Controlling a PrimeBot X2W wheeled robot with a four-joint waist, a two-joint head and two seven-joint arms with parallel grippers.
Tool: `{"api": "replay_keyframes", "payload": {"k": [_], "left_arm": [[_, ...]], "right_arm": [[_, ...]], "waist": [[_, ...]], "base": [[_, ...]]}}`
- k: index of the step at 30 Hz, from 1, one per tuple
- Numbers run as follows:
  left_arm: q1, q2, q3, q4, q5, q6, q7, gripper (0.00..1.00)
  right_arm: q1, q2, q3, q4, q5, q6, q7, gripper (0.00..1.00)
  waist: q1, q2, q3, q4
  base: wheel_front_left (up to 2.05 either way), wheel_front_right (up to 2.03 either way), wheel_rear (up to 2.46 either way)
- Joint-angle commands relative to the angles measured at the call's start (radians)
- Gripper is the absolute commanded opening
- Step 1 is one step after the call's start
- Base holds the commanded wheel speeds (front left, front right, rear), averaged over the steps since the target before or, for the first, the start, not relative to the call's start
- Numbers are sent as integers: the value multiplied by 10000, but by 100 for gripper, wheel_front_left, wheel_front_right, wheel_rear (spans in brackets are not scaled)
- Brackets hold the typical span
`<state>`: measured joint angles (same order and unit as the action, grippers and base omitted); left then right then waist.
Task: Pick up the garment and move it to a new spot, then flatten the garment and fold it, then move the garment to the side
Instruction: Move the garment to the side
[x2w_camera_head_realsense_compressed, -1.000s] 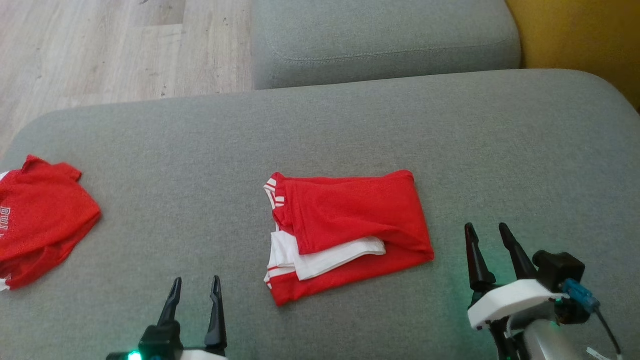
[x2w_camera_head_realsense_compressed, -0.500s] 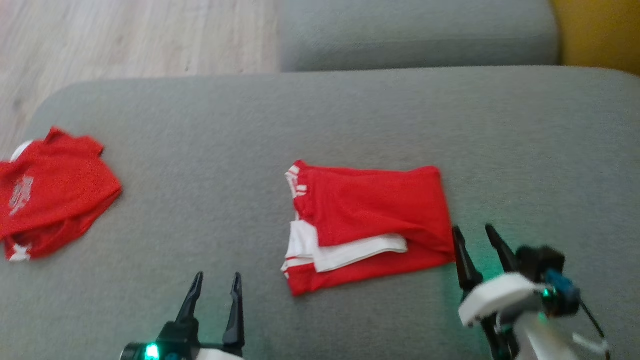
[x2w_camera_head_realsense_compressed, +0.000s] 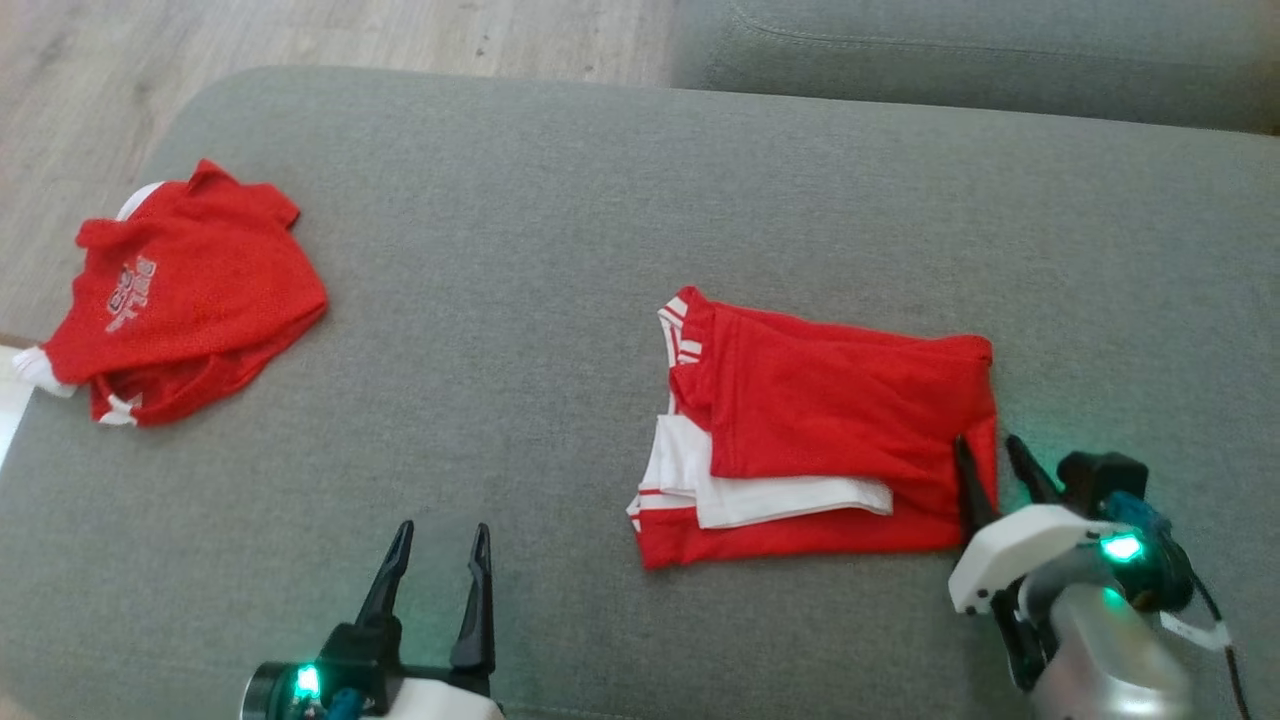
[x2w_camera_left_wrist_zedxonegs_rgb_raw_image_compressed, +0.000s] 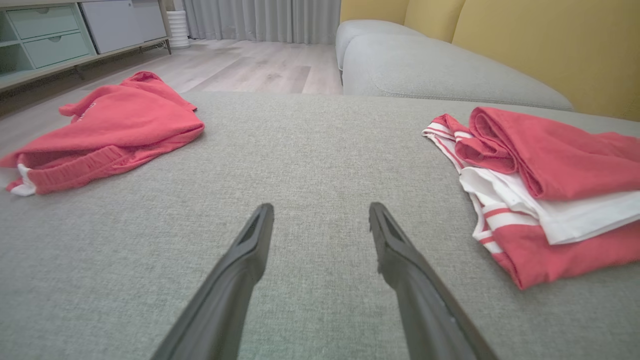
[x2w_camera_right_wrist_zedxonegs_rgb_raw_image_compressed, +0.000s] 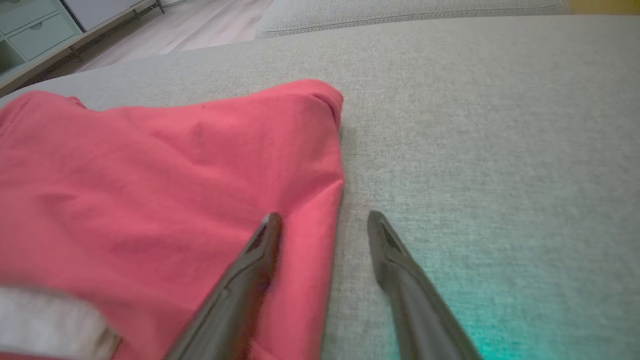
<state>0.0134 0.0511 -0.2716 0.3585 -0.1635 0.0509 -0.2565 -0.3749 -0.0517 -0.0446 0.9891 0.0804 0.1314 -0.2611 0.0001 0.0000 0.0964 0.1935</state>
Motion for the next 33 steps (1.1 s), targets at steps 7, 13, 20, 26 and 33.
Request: {"api": "replay_keyframes", "payload": {"k": [7,13,20,26,33], "left_arm": [[-305,-9,254,-377,30,-134,-53,100],[-596,-9,107,-516,-87,-249,-53,100],[-1126,-9,-274,-516,-140,-320,-53,100],[-1435,-9,-490,-506,-73,-405,-53,100],[-1495,-9,-443,-495,115,-424,-53,100]], "right_arm": [[-453,8,610,-101,6,-7,-7,0],[-387,12,1362,-559,548,-7,-7,0],[-383,13,2112,-1217,1133,-7,-7,0],[-400,14,2537,-1635,1616,-7,-7,0],[-1018,-2,2680,-1861,1423,-7,-7,0]], "waist": [[-1,0,-162,-1161],[-1,0,-127,-3567],[-1,0,199,-5819],[-1,0,523,-6790],[-1,0,865,-6894]], "base": [[0,0,0],[0,0,0],[0,0,0],[0,0,0],[0,0,0]]}}
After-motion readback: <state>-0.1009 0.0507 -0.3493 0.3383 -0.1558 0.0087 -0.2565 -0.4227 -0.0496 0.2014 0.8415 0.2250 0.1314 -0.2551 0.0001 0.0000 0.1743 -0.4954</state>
